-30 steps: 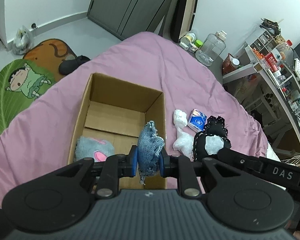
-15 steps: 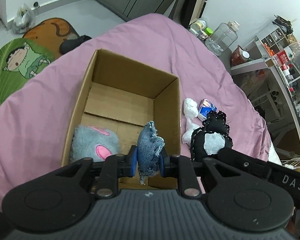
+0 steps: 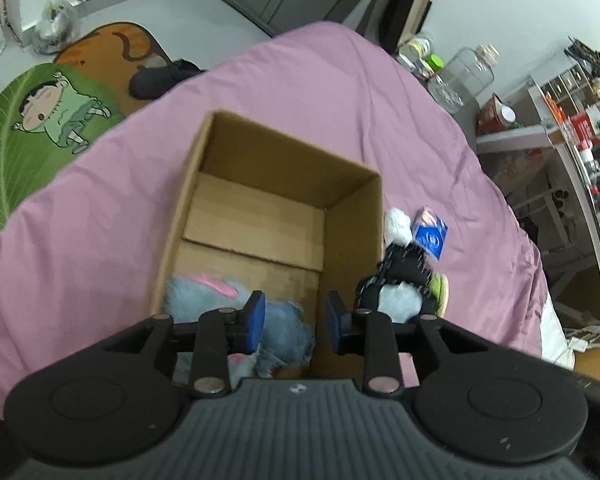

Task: Organize soft objects
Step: 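Carry the grey fabric plush with left gripper while right gripper carries black plush into box, then open both grippers to drop the two plushes into the box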

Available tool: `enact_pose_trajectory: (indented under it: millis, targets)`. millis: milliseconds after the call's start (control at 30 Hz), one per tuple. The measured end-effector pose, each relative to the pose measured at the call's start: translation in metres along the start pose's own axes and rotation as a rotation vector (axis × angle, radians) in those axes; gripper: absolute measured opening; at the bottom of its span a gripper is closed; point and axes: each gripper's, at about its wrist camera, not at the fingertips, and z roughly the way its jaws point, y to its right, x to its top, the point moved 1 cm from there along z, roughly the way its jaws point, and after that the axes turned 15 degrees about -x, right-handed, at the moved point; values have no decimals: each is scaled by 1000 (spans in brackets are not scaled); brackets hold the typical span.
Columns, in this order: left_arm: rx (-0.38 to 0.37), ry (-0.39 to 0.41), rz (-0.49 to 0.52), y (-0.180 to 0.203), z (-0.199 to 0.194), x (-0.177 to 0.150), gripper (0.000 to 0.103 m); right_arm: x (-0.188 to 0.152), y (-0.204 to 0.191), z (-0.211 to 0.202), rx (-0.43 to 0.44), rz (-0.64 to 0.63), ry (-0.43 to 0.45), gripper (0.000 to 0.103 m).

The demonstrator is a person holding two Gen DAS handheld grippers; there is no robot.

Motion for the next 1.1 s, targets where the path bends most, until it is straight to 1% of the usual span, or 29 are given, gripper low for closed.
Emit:
enact_pose_trajectory:
  millis: [133, 200, 367, 500, 533, 567, 600, 667, 767, 800, 867, 900, 967, 1033, 1100]
  targets:
    - [18, 26, 0, -1, -11, 9, 31, 0, -7, 4, -15, -36, -19, 13]
    - [26, 34, -2, -2, -15, 11, 33, 0, -10, 6, -17, -48, -25, 13]
    - [44, 41, -1, -2, -23, 13, 39, 1, -13, 8, -1, -53, -32, 13]
    - [65, 29, 16, 1, -26, 11, 42, -2, -16, 9, 20, -64, -47, 14]
    - [72, 27, 21, 3, -27, 10, 47, -4, -16, 10, 29, -64, -57, 18]
    - [78, 26, 25, 4, -28, 9, 53, -4, -17, 11, 33, -65, -66, 19]
    - [84, 27, 28, 5, -29, 8, 57, -5, -17, 11, 31, -65, -73, 20]
    - [94, 26, 35, 7, -32, 7, 73, -6, -17, 9, 35, -68, -73, 25]
    - [106, 36, 41, 10, -37, 5, 80, -5, -15, 1, 34, -76, -52, 33]
    - [110, 36, 43, 11, -39, 5, 80, -4, -14, -2, 28, -74, -44, 38]
    - [117, 39, 47, 12, -43, 5, 82, -3, -11, -7, 23, -70, -26, 44]
    - [122, 41, 51, 12, -45, 4, 82, -3, -9, -10, 21, -69, -16, 45]
    - [139, 43, 63, 16, -48, 3, 89, -2, -5, -14, 18, -66, -5, 48]
    - [151, 52, 71, 17, -52, 2, 91, -1, -1, -18, 12, -62, 8, 53]
    - [146, 55, 72, 19, -56, 0, 92, -1, 2, -23, 3, -60, 24, 57]
